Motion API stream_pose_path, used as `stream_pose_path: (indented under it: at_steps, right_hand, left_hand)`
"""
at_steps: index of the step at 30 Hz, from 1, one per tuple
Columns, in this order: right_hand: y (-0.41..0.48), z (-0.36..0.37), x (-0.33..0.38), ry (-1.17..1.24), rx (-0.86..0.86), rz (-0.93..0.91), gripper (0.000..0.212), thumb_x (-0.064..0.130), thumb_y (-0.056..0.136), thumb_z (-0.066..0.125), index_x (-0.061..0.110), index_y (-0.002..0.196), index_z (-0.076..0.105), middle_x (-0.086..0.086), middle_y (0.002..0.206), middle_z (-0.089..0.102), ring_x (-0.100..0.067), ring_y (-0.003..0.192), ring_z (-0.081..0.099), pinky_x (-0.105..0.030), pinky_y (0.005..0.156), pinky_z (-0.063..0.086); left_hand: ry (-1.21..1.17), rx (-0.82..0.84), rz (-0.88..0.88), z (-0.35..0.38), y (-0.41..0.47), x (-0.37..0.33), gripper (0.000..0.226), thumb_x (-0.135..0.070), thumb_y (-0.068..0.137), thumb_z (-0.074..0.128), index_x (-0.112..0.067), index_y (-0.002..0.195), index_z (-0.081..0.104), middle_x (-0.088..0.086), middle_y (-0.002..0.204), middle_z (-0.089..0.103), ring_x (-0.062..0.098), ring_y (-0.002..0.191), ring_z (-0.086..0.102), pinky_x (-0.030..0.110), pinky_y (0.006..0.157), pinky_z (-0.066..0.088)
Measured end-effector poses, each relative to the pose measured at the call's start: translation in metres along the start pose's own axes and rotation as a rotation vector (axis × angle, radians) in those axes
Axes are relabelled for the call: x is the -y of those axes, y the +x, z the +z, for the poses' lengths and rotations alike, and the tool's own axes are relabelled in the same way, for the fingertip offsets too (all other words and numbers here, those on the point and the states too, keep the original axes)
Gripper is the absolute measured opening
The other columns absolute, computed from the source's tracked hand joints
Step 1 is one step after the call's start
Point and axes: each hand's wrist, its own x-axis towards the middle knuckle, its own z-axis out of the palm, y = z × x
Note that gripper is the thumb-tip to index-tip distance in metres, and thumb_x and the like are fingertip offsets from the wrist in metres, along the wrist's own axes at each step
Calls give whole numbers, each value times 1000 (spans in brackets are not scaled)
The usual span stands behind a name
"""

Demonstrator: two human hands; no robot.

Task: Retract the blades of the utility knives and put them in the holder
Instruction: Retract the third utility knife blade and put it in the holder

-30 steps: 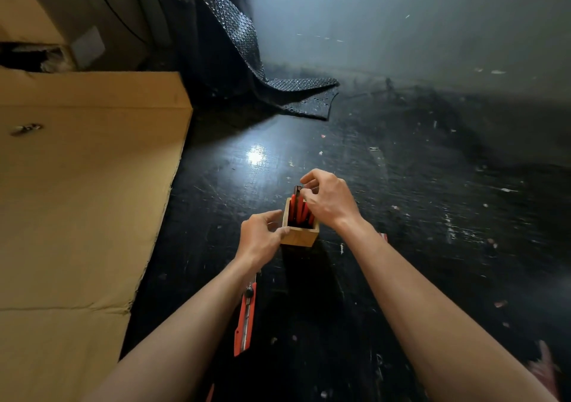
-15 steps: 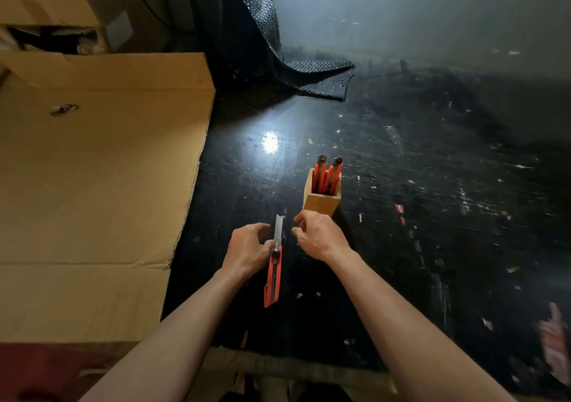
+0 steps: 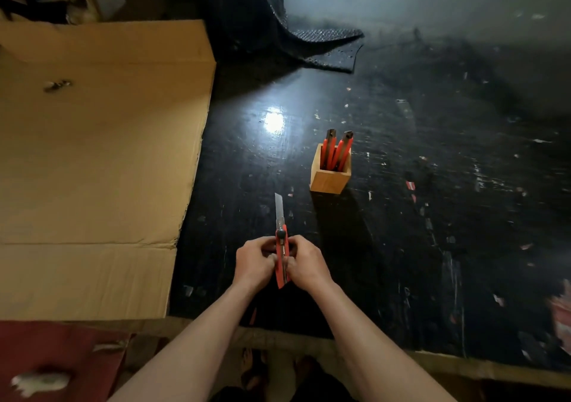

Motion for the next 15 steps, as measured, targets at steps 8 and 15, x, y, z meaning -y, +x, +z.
stream_pose_path:
  at_steps: [8,15]
  right_hand:
    - [-6,-30,16,308,-38,-25,29,12,91,73,28,112,61,4,103,71,-8,87,73,-27,68,63]
    - [-3,-90,55,430,-89,-247,34,6,88,75,23,115,63,-3,107,76,-19,100,75,-47,84,64]
  left_hand:
    - [-201,41,68,-18,8,-24,33,-2,87,73,-23,113,76,-6,100,79,8,95,75,35,85,63]
    - [-369,137,215,-50,21,-95,37,5,88,71,-13,120,71,12,110,76,25,95,77,47,78,65]
